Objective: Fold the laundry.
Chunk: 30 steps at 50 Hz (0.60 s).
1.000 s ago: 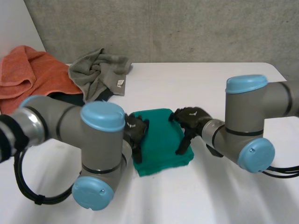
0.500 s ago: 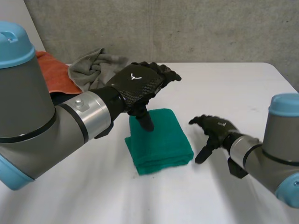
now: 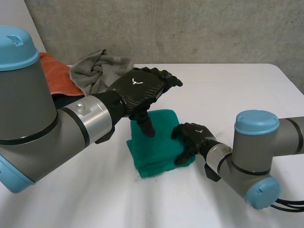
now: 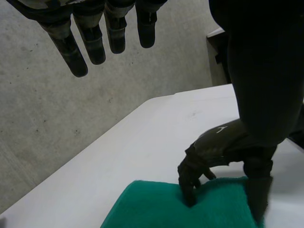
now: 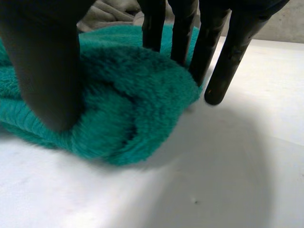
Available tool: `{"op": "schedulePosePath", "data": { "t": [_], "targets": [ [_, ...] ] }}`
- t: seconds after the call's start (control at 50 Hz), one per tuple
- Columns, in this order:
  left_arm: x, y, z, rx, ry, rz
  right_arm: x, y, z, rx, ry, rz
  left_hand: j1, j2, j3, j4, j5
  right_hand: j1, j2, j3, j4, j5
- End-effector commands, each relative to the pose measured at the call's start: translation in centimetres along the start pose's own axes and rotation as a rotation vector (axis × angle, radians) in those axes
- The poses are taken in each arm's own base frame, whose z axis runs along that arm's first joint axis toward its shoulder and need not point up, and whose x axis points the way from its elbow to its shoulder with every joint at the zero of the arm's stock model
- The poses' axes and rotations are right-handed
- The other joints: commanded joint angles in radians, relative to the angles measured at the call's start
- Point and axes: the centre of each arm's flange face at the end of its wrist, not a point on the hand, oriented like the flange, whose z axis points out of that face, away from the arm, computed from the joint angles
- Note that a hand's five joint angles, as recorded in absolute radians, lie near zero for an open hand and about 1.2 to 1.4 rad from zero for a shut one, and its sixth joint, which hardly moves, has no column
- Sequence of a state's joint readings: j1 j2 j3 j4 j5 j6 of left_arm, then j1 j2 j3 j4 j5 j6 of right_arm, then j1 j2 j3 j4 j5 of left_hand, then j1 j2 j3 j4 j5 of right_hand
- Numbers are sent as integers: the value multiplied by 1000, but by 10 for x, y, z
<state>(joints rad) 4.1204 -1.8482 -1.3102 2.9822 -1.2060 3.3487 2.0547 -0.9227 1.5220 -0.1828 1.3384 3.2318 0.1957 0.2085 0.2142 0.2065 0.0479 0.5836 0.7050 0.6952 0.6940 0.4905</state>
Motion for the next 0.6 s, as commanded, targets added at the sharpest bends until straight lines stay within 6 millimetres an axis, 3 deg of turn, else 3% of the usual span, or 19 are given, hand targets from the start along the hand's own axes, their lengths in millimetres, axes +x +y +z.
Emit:
{"op": "schedulePosePath", "data": {
  "t": [0.02, 0.12, 0.16, 0.2, 0.32, 0.52, 0.58, 0.6],
  "targets": [
    [0, 2, 0, -7, 0, -3, 11, -1, 22, 15, 60, -12, 33, 20, 14, 22, 6, 813, 691, 701, 702, 731],
    [0, 2, 0, -6, 0, -3, 16, -18, 21, 71, 78, -32, 30, 17, 11, 19, 3, 813, 691, 701, 702, 731],
    [0, 2, 0, -5, 0, -4, 27, -33, 19, 108, 104, -40, 27, 14, 8, 16, 0, 813, 691, 701, 702, 731],
    [0, 2, 0, -2, -1, -2, 57, -50, 18, 147, 174, -43, 27, 14, 8, 16, 0, 813, 691, 701, 702, 731],
    [-2, -1, 1, 16, -8, 1, 113, -79, 23, 220, 303, -118, 30, 17, 11, 19, 3, 813, 691, 701, 702, 731],
    [-4, 0, 6, 34, -12, -39, 240, -110, 47, 324, 597, -157, 33, 20, 14, 22, 6, 813, 691, 701, 702, 731],
    [-4, 1, 6, 32, -11, -44, 263, -114, 53, 334, 641, -185, 33, 20, 14, 22, 6, 813, 691, 701, 702, 731],
    [-4, 2, 6, 30, -11, -46, 279, -115, 57, 327, 669, -212, 33, 20, 14, 22, 6, 813, 691, 701, 702, 731]
  ]
}}
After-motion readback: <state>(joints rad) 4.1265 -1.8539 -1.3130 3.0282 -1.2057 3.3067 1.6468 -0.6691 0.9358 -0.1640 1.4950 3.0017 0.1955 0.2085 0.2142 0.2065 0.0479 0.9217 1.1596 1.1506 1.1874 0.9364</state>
